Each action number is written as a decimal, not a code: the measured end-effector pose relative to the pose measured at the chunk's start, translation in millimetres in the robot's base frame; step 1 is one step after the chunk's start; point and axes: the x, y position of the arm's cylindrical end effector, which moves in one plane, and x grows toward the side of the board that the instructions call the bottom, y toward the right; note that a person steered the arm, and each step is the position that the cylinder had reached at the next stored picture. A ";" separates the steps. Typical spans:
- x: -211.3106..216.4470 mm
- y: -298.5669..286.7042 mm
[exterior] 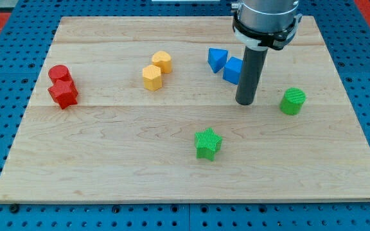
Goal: Move the yellow blocks towards the center left side of the board
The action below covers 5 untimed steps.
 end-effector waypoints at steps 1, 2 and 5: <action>5.2 -15.3; 3.9 -58.9; -121.5 -105.8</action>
